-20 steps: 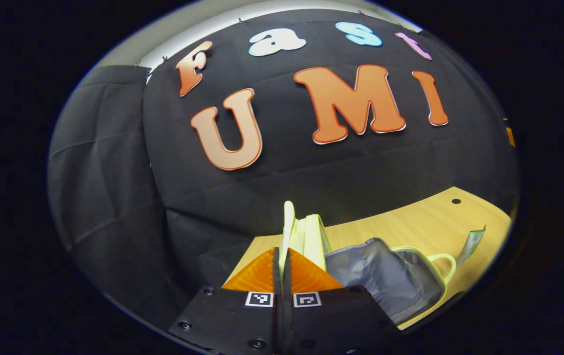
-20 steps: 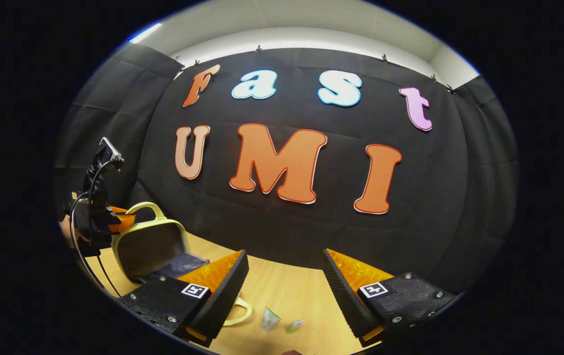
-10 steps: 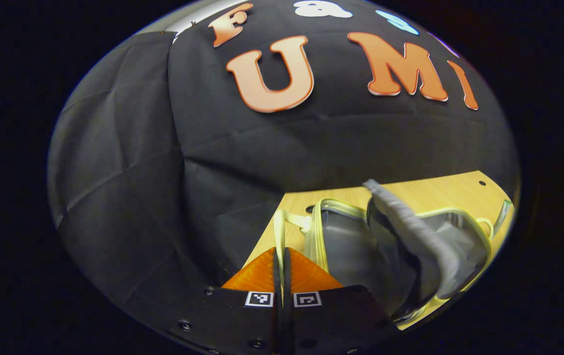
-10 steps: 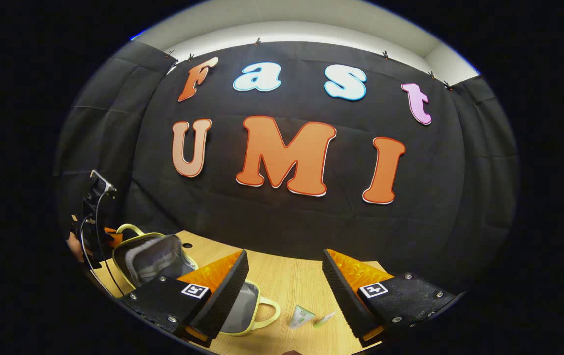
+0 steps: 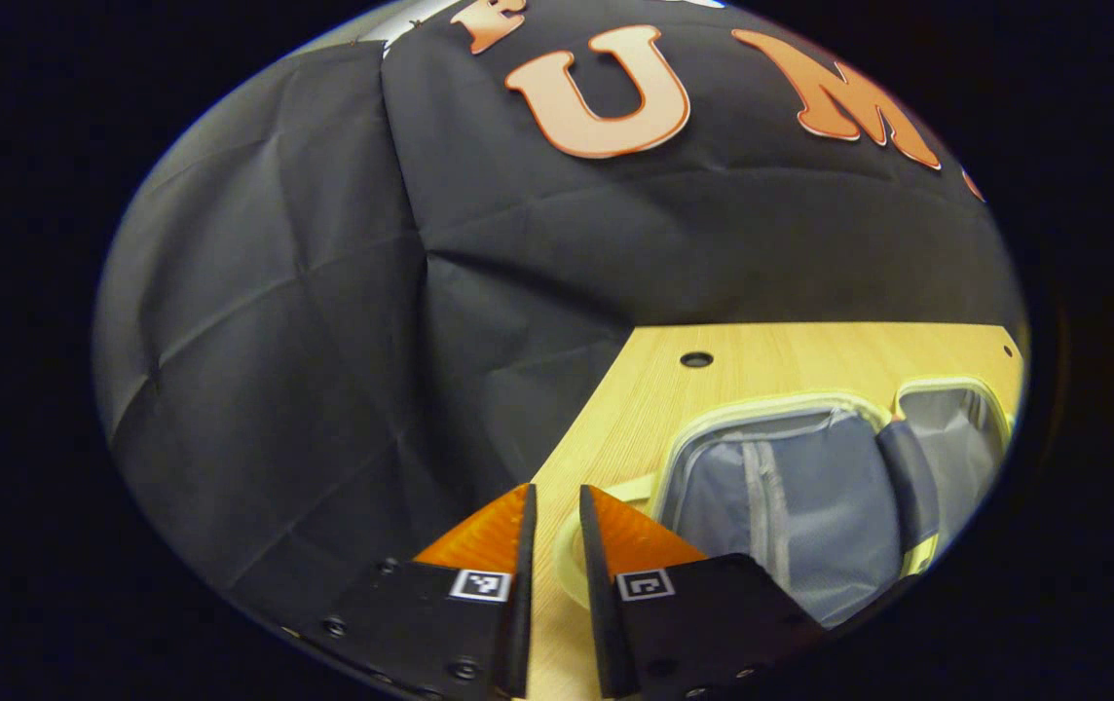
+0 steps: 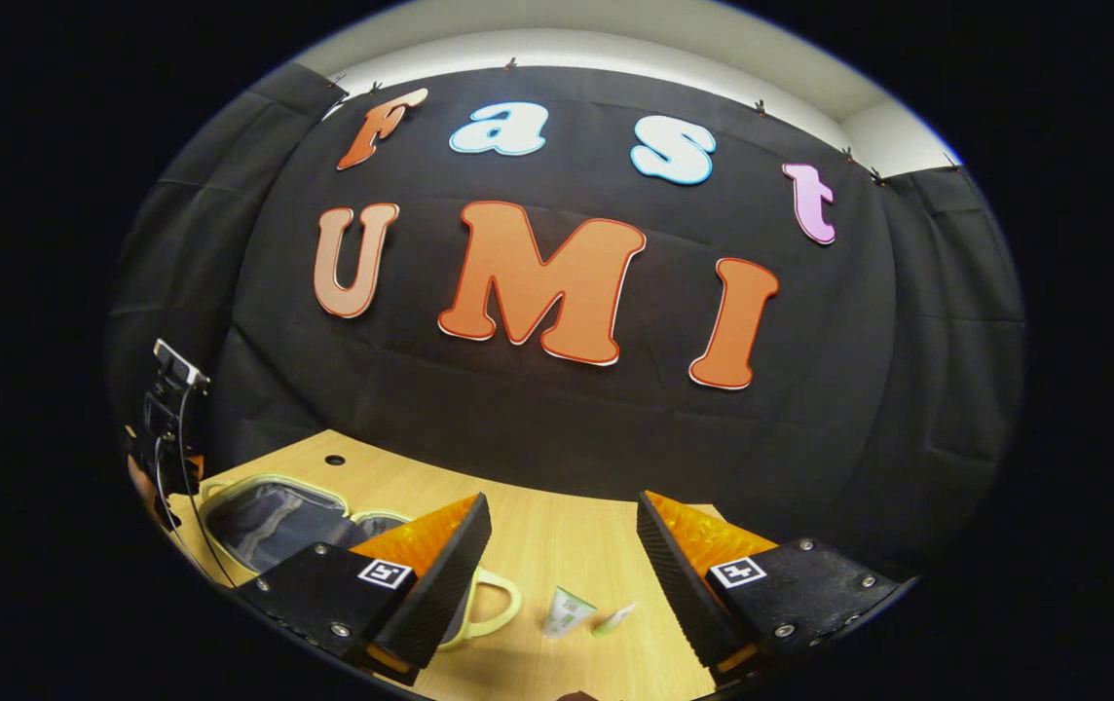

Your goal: First open the suitcase, pack the skin care products into it, and then close the suitcase.

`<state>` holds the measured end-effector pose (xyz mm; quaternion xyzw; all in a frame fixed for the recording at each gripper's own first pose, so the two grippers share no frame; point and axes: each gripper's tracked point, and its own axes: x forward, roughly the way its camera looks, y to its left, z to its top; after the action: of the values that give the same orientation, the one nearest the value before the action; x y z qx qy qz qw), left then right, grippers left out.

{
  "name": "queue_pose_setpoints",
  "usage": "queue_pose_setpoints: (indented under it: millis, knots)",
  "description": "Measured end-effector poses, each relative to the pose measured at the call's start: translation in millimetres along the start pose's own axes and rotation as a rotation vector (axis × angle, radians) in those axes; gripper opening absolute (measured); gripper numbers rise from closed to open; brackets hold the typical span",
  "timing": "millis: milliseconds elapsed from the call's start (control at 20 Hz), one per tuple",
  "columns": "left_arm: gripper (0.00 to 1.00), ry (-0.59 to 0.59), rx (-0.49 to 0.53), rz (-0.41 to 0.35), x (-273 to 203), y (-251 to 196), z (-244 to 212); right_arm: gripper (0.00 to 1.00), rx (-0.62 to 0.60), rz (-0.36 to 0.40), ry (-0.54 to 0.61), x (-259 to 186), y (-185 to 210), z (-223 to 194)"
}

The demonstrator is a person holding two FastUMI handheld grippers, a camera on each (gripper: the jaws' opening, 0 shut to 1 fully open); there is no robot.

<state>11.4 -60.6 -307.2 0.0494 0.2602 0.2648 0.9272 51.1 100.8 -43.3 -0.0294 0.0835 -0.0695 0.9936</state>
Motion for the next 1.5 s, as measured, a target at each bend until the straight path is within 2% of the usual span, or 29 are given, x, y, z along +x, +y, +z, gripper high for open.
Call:
queue_pose_setpoints:
  millis: [50,250,350,400,650,800,950,1300,1500]
  knots:
    - [0.34,-0.03,-0.016,-0.02,-9.1,-12.5,10.1,0.95,-0.001,-0.004,0.003,0.8,-4.9,-2.4]
    - [0.8,-0.119,-0.032,-0.175,-51.9,-90.4,36.5,0.95,-0.008,-0.004,0.014,6.0,-22.5,-14.8]
    - [0.95,-0.163,-0.008,-0.283,-77.5,-140.8,47.5,0.95,-0.017,0.003,0.027,8.6,-33.6,-27.9]
    - [0.98,-0.192,0.011,-0.332,-92.9,-166.8,53.7,0.95,-0.018,0.007,0.035,9.1,-38.8,-35.2]
    - [0.98,-0.293,0.068,-0.58,-175.2,-298.1,77.1,0.95,-0.007,0.035,0.104,8.7,-65.1,-74.7]
    - [0.98,-0.291,0.089,-0.723,-219.6,-371.8,64.9,0.96,-0.009,0.044,0.126,5.6,-83.9,-88.8]
    - [0.99,-0.29,0.141,-0.818,-245.2,-425.2,51.3,0.96,-0.013,0.038,0.146,1.1,-104.0,-98.3]
    - [0.98,-0.236,0.263,-0.965,-276.3,-530.0,-7.3,0.96,-0.004,0.004,0.171,-9.3,-146.5,-106.5]
    - [0.98,-0.175,0.303,-0.991,-262.8,-570.1,-33.0,0.95,-0.01,-0.02,0.197,-13.5,-163.8,-112.8]
